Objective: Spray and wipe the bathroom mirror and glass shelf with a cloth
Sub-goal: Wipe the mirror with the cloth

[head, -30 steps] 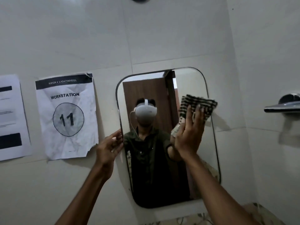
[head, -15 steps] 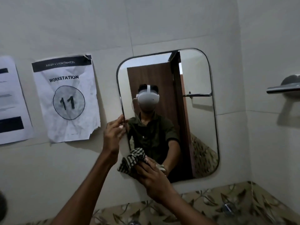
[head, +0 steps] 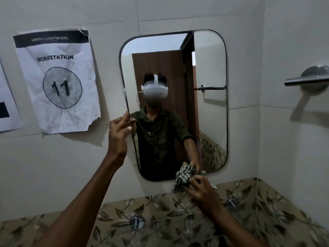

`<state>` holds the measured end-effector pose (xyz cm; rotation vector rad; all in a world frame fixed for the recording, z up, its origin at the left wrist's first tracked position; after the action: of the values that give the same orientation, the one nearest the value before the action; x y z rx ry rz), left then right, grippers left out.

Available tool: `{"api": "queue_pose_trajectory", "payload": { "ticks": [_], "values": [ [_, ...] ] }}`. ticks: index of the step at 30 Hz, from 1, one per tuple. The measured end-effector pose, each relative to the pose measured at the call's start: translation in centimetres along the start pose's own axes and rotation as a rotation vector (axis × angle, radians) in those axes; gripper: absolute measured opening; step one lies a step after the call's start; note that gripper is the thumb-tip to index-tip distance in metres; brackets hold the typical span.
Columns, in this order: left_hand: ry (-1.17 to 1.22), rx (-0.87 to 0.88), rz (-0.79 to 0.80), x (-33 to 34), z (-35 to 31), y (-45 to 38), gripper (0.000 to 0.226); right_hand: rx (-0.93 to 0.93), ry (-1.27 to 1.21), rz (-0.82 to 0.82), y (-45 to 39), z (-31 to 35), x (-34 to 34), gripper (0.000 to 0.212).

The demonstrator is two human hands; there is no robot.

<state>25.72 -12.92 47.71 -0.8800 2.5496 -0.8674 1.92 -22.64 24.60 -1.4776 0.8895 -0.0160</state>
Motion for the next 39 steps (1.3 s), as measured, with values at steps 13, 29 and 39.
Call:
{"api": "queue_pose_trajectory", "payload": {
  "ticks": [13,29,39],
  "values": [
    [-0.086,-0.063,-0.016,0.9,2.7,3.8,0.059,1.692,-0.685,-0.716,8.1,-9.7,-5.2,0.037],
    [-0.131,-0.162,0.017,0.6,6.4,5.9,0.061,1.556,-0.942,-0.173,2.4,-1.0,1.5,0.036],
    [-0.223,-0.619,0.095,1.5,14.2,22.1,0.03,1.39,-1.035,0.36,1.7,9.7,0.3,0.032]
  ]
}}
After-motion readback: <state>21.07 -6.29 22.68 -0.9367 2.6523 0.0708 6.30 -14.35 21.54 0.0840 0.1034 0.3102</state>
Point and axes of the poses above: each hand's wrist, its own y-axis away from the middle knuckle, its own x-axis out of the palm, z = x × y, the point moved 7 cm from there along -y, towards the middle knuckle, and after that the axes turned 9 degrees about -y, right-handed, at the moved point
